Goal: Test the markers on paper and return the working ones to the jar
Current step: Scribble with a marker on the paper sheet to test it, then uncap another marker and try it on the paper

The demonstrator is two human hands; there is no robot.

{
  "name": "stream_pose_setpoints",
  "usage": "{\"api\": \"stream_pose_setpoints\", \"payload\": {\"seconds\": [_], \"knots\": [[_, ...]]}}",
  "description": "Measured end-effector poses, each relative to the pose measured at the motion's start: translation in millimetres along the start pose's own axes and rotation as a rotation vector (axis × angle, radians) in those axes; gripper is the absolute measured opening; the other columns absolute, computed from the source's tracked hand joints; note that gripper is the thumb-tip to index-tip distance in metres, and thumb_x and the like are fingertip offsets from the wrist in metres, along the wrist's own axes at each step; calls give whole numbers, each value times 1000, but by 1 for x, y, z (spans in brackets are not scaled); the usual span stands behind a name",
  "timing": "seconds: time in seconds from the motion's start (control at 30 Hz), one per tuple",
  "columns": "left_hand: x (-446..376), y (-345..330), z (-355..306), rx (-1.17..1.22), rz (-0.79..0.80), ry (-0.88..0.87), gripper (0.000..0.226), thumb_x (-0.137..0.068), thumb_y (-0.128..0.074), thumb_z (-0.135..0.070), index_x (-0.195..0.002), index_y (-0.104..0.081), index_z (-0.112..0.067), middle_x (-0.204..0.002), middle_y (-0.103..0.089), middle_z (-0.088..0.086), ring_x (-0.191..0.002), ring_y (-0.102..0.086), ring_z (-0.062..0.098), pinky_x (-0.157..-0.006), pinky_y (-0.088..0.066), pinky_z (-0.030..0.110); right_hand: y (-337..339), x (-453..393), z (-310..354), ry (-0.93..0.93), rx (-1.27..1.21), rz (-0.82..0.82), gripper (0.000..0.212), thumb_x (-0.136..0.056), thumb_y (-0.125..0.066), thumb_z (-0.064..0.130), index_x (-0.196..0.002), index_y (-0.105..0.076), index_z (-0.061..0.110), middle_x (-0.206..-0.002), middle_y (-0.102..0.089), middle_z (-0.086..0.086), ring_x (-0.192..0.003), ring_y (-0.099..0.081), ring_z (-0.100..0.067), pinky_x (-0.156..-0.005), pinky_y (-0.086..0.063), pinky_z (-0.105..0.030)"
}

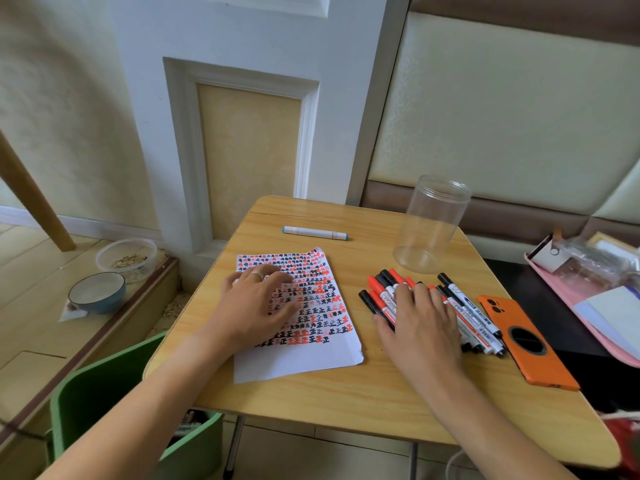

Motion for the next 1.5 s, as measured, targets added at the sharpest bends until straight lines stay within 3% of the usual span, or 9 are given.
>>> {"api": "stream_pose_setpoints", "payload": {"seconds": [0.17,0.27,0.37,0.6,0.77,0.93,1.1,1.37,1.5], "knots": [[-7,5,14,-10,62,37,83,-80,-20,-82,-151,-40,-44,-167,-25,-6,-155,-14,12,-124,-6,53,7,-7,21,129,-182,-66,25,-86,-74,25,-106,-67,11,-100,-62,-4,-92,-57,-25,-76,-54,-40],[-7,1,16,-30,116,37,72,-88,-28,-75,-152,-38,-44,-168,-22,-4,-156,-10,14,-124,-4,53,2,-9,44,350,-375,26,17,-93,-67,15,-110,-69,14,-107,-62,3,-100,-56,-18,-86,-52,-32],[-6,-1,17,-52,132,43,73,-87,-25,-75,-151,-39,-44,-167,-25,-5,-155,-16,14,-124,-5,51,-6,-13,60,436,-463,161,16,-95,-60,13,-108,-70,16,-107,-65,5,-102,-56,-15,-88,-50,-31],[-6,-1,18,-44,92,40,84,-79,-13,-81,-150,-40,-44,-163,-31,-6,-151,-24,12,-123,-9,49,-4,-54,79,367,-461,372,18,-93,-47,13,-85,-62,18,-89,-61,4,-83,-57,-18,-69,-51,-37],[-8,0,20,-51,107,41,73,-85,-24,-79,-148,-39,-46,-160,-33,-8,-148,-28,13,-121,-8,47,-26,-114,86,250,-441,304,20,-95,-49,12,-83,-63,21,-87,-66,3,-81,-62,-17,-65,-47,-31],[-11,4,18,-37,127,49,60,-93,-39,-73,-147,-39,-46,-159,-31,-8,-147,-27,13,-120,-4,46,-61,-177,88,154,-353,199,21,-99,-52,9,-105,-71,17,-106,-66,0,-94,-60,-20,-71,-46,-32],[-13,6,18,-25,138,52,60,-92,-41,-73,-146,-38,-46,-159,-31,-8,-147,-24,14,-121,-4,47,-82,-199,92,151,-242,238,35,-100,-56,7,-131,-67,17,-121,-65,-3,-108,-59,-23,-80,-49,-33],[-12,8,15,-12,128,53,59,-93,-43,-71,-146,-38,-45,-161,-27,-6,-149,-20,15,-122,-1,48,-88,-198,92,147,-219,255,10,-98,-63,14,-106,-68,14,-109,-58,-2,-90,-57,-19,-76,-55,-36],[-9,16,10,61,-38,48,57,-96,-42,-68,-147,-37,-43,-163,-21,-6,-150,-17,15,-122,0,45,-56,-186,92,171,-380,82,7,-97,-63,19,-98,-58,15,-99,-56,0,-81,-55,-18,-63,-46,-34]]}}
Point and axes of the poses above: each hand's wrist, its own x-axis away from the middle knuckle, its own y-axis out of the back of the hand, z = x × y, the point moved 2 cm from there along -x, towards the middle knuckle
